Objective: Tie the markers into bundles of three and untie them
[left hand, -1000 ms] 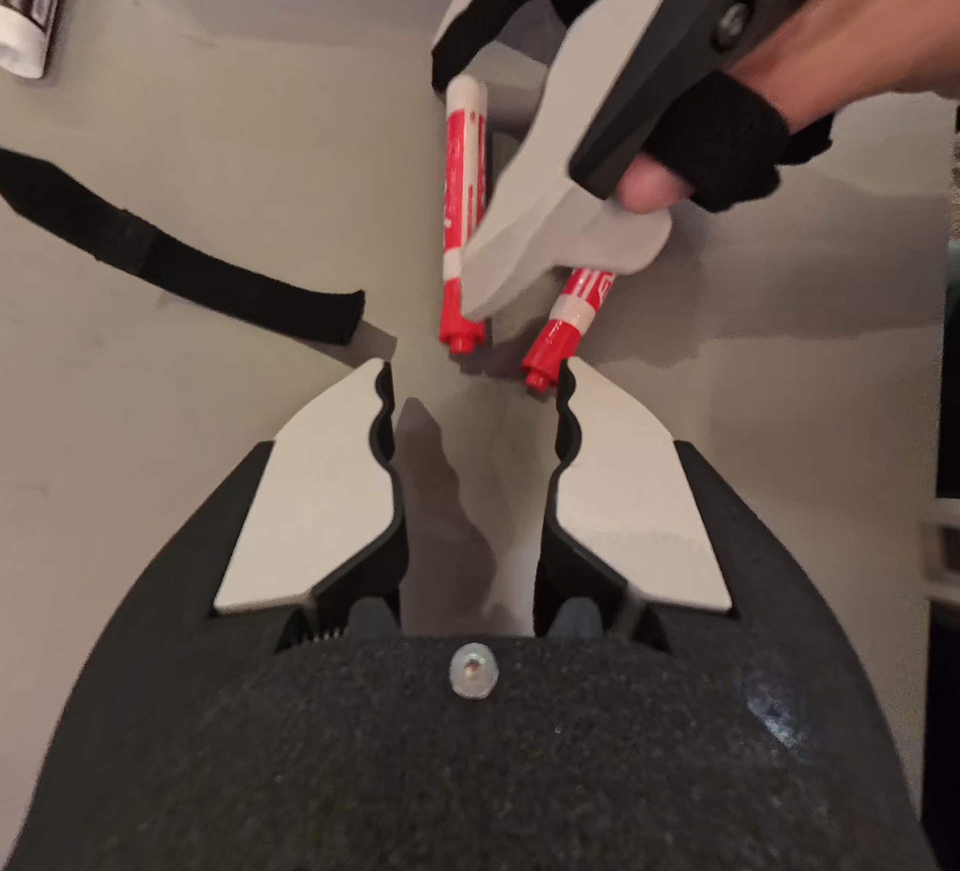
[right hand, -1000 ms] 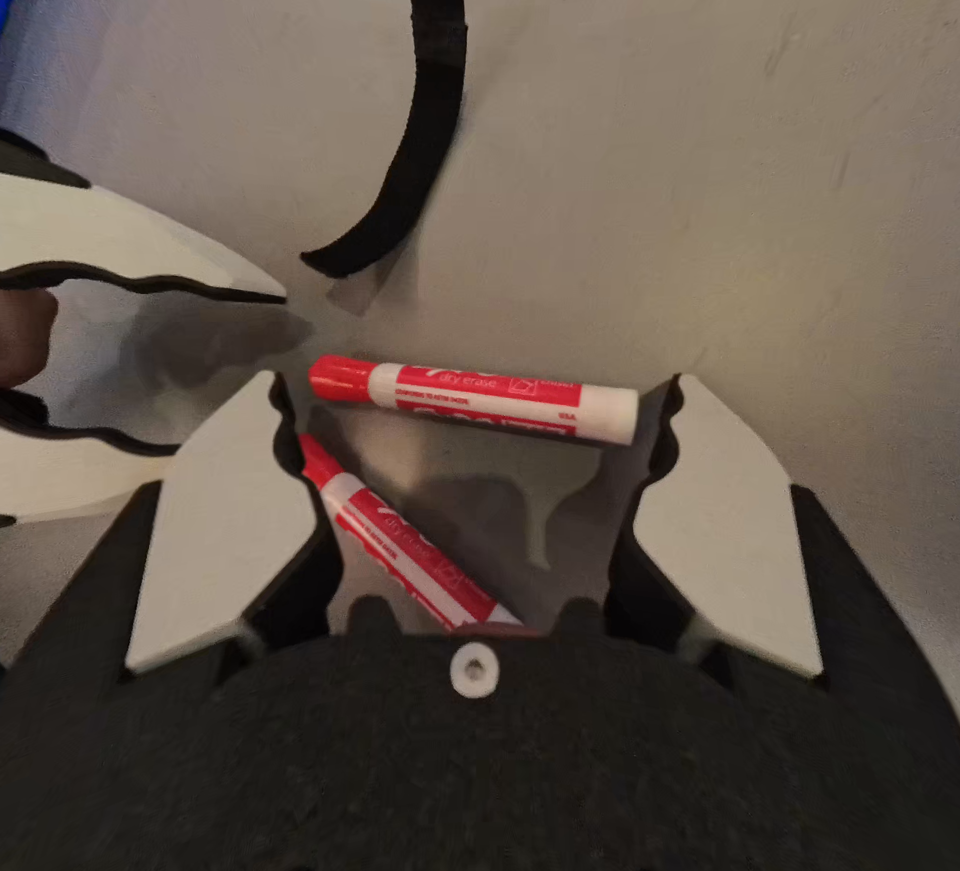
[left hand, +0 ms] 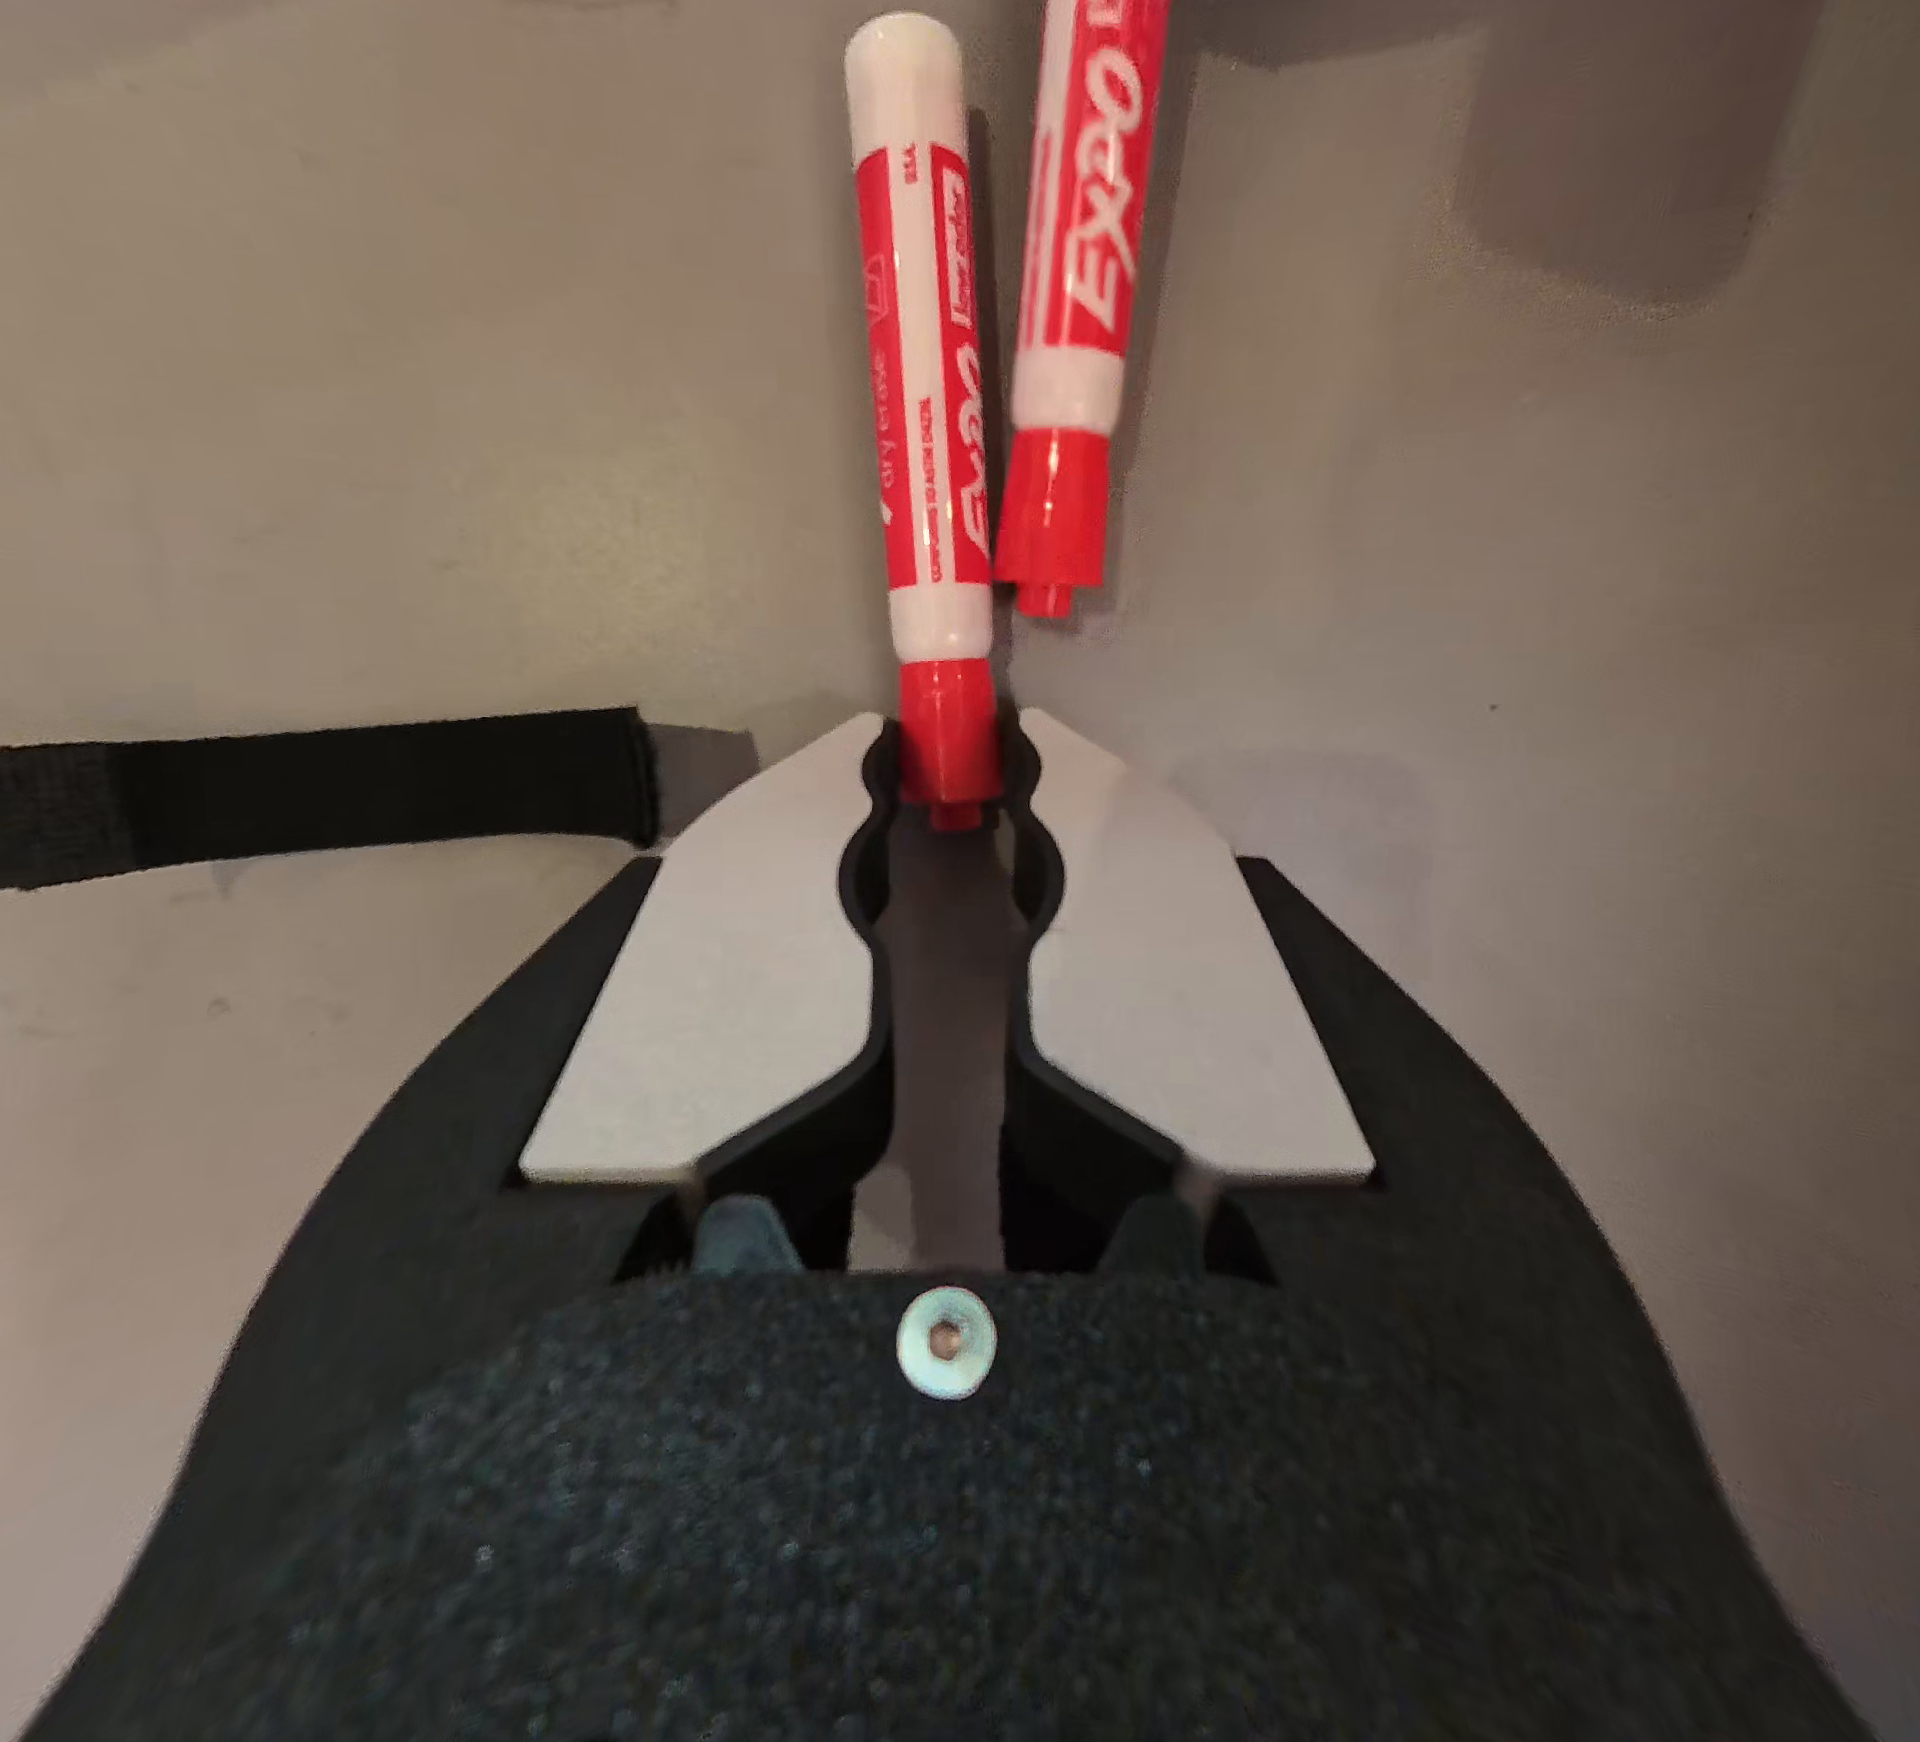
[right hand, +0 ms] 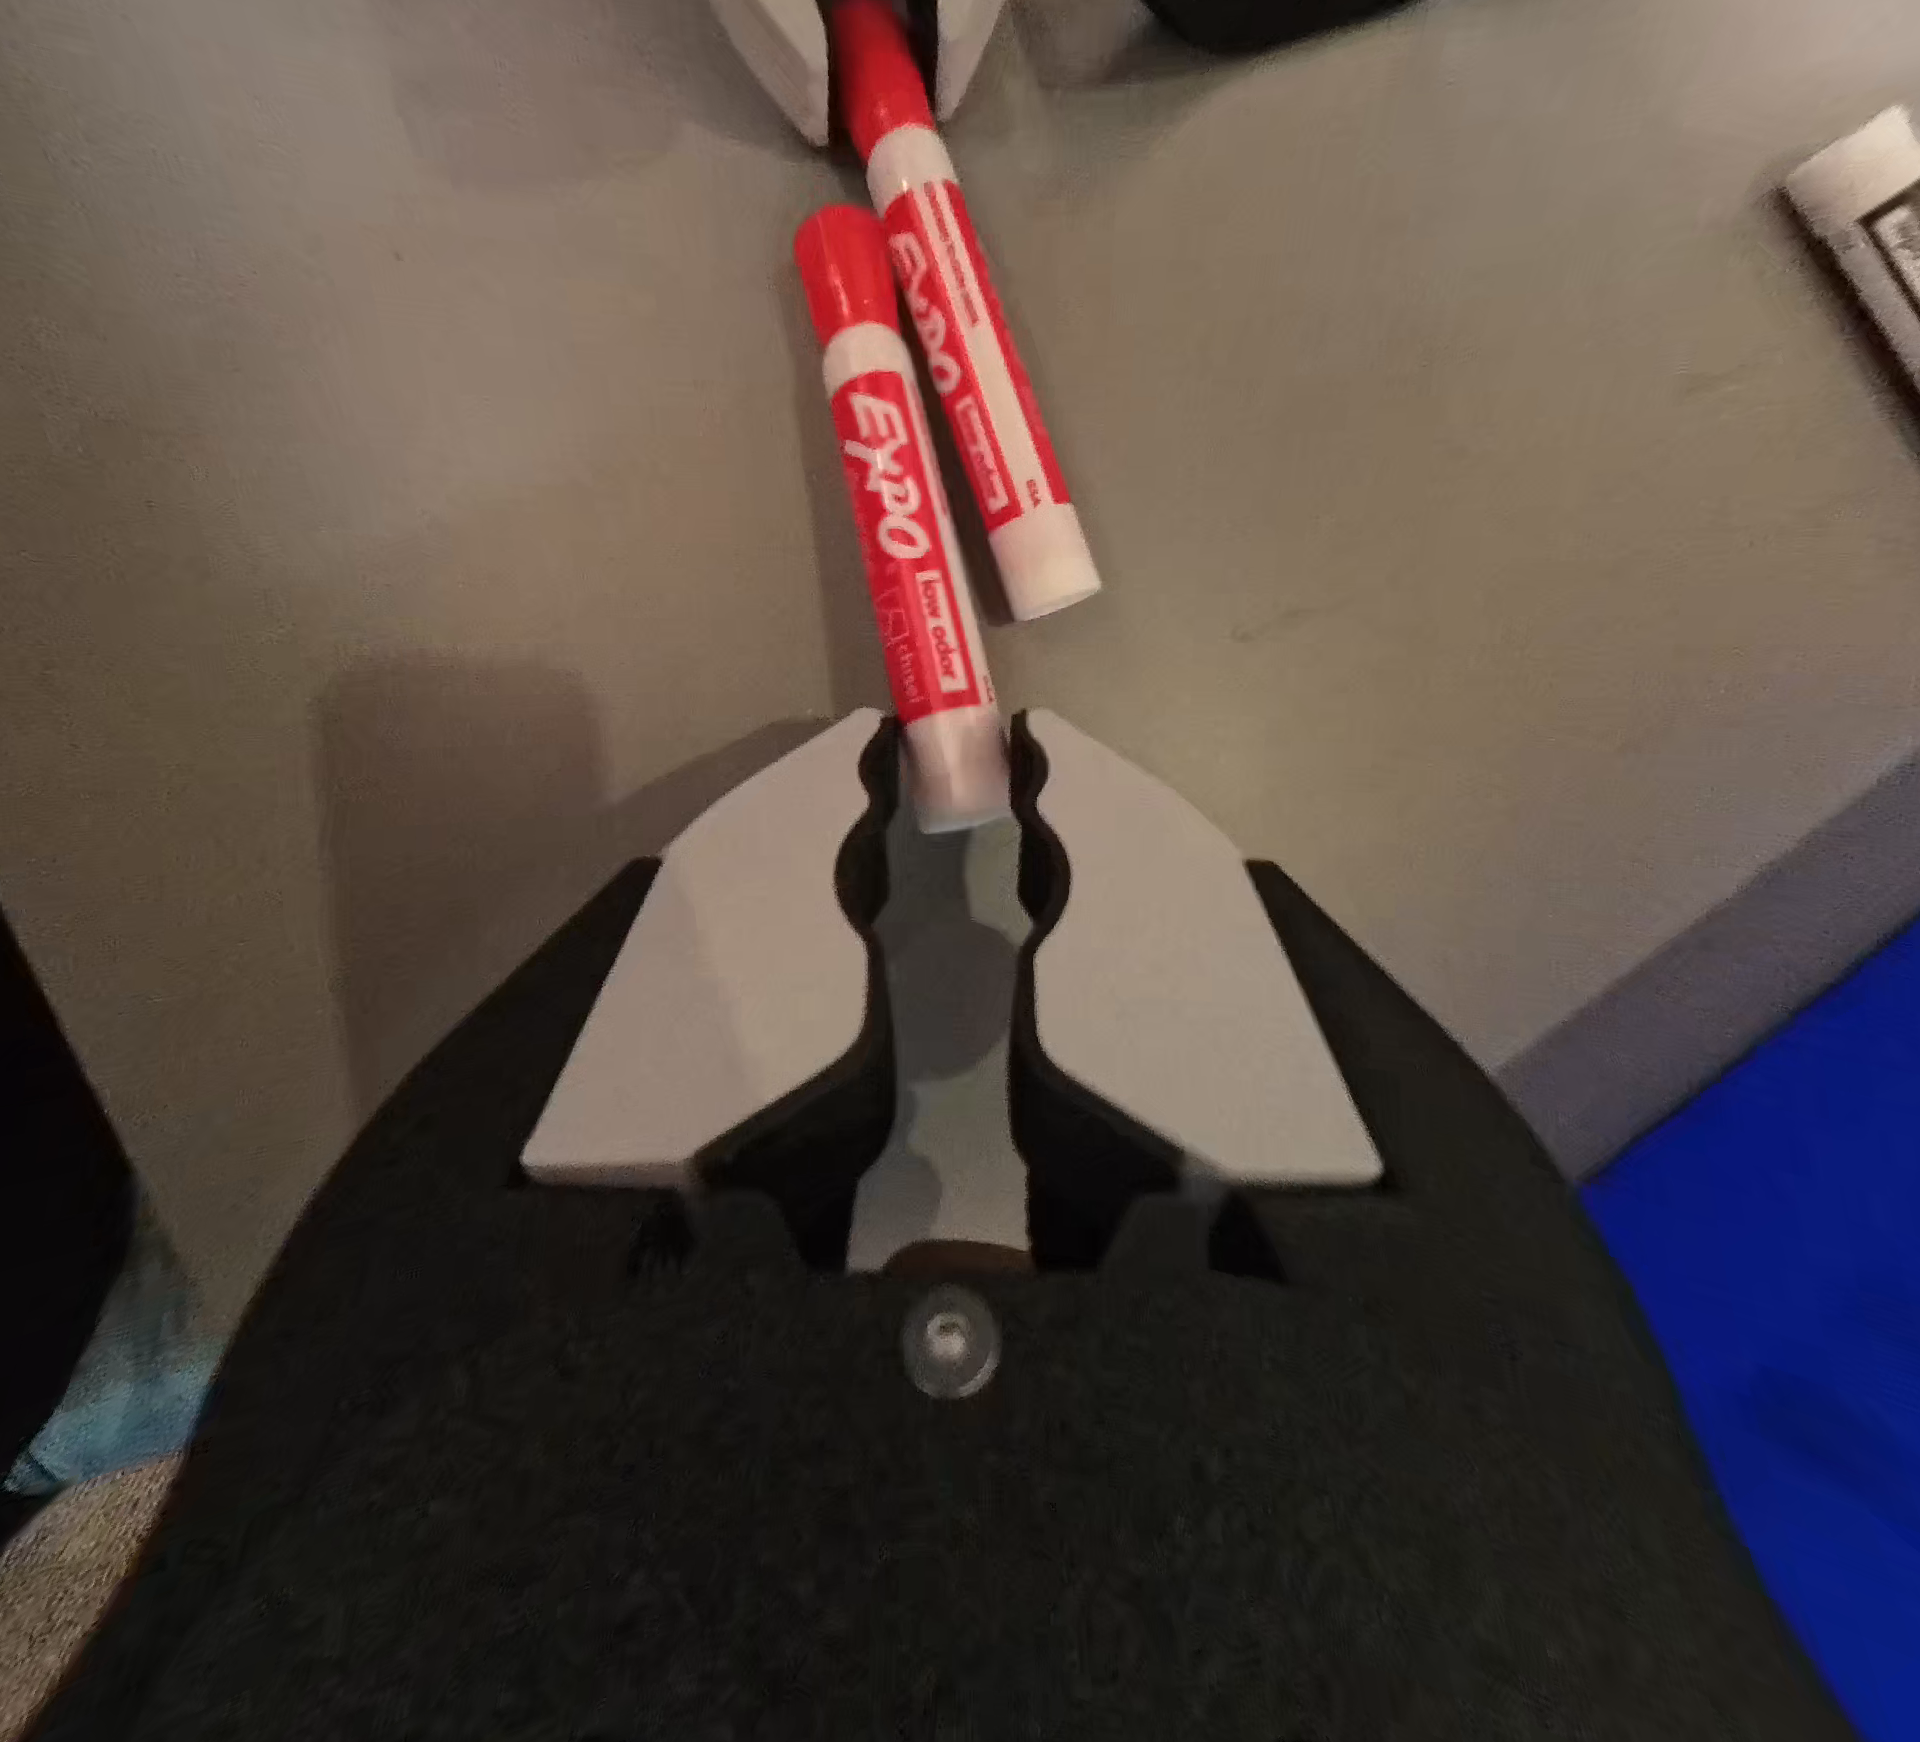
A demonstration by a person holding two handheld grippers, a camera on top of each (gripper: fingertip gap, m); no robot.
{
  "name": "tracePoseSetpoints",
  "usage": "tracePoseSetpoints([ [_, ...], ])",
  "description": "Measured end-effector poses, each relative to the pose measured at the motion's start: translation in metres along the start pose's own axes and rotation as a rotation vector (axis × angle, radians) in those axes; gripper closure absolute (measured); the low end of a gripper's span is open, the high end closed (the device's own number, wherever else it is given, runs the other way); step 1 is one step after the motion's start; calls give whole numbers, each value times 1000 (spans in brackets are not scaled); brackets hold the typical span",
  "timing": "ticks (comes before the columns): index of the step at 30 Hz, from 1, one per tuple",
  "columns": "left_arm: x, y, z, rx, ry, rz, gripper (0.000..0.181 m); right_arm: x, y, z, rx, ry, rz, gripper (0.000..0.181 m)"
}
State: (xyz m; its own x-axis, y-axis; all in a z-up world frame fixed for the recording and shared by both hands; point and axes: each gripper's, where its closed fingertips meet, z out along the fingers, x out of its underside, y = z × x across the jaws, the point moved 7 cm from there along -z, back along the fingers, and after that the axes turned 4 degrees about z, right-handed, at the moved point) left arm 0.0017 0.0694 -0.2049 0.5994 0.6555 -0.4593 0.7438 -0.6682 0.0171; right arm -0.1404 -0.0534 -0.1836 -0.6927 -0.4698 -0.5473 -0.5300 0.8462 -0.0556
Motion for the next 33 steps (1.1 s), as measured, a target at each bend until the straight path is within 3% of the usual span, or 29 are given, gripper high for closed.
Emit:
tracePoseSetpoints([
  [4,0,-1,0,13,6,27,163,-11,-12,-15,13,-96,50,162],
  [10,-1,-3,0,18,32,47,163,-27,-11,2,-68,-119,12,163],
  [19,0,-4,-2,41,66,61,163,-28,-7,-24,-185,-286,29,163],
  [25,1,-4,-3,53,84,67,163,-35,-7,-4,-203,-248,6,163],
  [33,4,-3,-5,45,106,52,162,-38,-9,-5,-256,-284,5,163],
])
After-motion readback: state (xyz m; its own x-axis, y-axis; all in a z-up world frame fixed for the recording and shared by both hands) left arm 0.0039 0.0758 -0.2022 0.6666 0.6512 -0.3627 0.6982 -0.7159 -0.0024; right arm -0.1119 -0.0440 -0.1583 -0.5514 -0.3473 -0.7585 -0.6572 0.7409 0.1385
